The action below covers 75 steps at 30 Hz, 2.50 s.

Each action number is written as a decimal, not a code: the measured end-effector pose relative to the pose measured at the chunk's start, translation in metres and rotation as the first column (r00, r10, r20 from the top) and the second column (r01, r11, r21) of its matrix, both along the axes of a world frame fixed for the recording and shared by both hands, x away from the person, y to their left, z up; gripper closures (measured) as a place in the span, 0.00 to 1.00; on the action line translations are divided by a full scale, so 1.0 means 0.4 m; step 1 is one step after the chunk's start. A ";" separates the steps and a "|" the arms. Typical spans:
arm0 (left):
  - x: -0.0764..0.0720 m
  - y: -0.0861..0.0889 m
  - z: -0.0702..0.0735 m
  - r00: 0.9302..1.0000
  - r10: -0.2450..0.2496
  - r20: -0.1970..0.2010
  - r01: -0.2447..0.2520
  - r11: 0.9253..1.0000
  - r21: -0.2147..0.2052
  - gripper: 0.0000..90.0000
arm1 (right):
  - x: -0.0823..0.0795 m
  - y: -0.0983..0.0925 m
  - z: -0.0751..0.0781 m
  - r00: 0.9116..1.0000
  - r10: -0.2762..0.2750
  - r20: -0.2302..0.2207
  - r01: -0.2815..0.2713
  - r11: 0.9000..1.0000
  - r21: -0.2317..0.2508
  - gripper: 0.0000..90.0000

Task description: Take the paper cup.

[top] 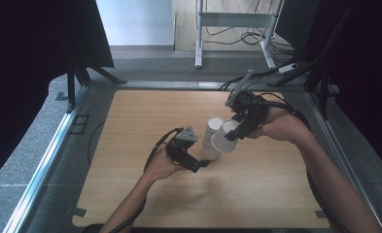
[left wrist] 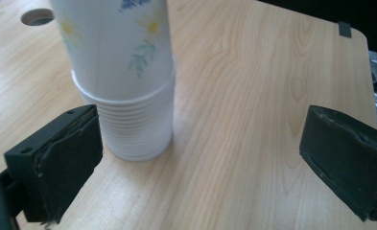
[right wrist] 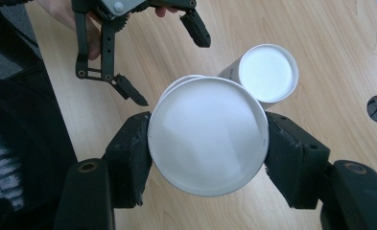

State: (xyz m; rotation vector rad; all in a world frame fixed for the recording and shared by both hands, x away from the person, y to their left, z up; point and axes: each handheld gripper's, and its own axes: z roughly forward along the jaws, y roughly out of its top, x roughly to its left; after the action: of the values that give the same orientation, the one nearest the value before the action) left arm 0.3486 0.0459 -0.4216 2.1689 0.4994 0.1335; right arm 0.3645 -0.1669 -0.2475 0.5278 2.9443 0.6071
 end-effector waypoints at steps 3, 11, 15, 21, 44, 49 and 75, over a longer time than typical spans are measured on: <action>-0.014 -0.001 -0.003 1.000 -0.014 0.001 0.014 1.000 0.014 0.02 | -0.014 -0.006 -0.008 1.000 0.010 0.000 -0.010 1.000 0.007 0.41; -0.040 -0.002 -0.016 1.000 -0.026 0.000 0.026 1.000 -0.004 0.03 | -0.035 -0.018 -0.046 0.999 0.034 0.005 -0.035 0.999 0.019 0.41; -0.050 0.004 -0.025 0.999 -0.031 0.006 0.031 1.000 -0.002 0.04 | -0.045 -0.023 -0.069 0.999 0.042 0.000 -0.041 0.999 0.033 0.41; -0.062 0.017 -0.035 0.998 -0.063 -0.007 0.063 0.998 -0.020 0.03 | -0.053 -0.029 -0.115 0.998 0.057 -0.004 -0.057 0.997 0.056 0.41; -0.095 0.048 -0.065 0.996 -0.090 0.006 0.090 0.996 -0.014 0.00 | -0.085 -0.056 -0.265 0.994 0.103 0.034 -0.108 0.957 0.268 0.41; -0.100 0.043 -0.070 0.994 -0.103 0.021 0.103 0.995 0.006 0.00 | -0.091 -0.068 -0.293 0.991 0.116 0.059 -0.129 0.938 0.321 0.41; -0.114 0.007 -0.120 0.982 -0.187 0.041 0.183 0.979 0.085 0.11 | -0.119 -0.101 -0.433 0.987 0.136 0.083 -0.160 0.844 0.511 0.41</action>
State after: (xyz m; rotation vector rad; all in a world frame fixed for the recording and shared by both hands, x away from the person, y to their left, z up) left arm 0.3030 0.0489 -0.4697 2.2729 0.2663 0.1061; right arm 0.3169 -0.2073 -0.4206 0.3115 2.7736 1.4316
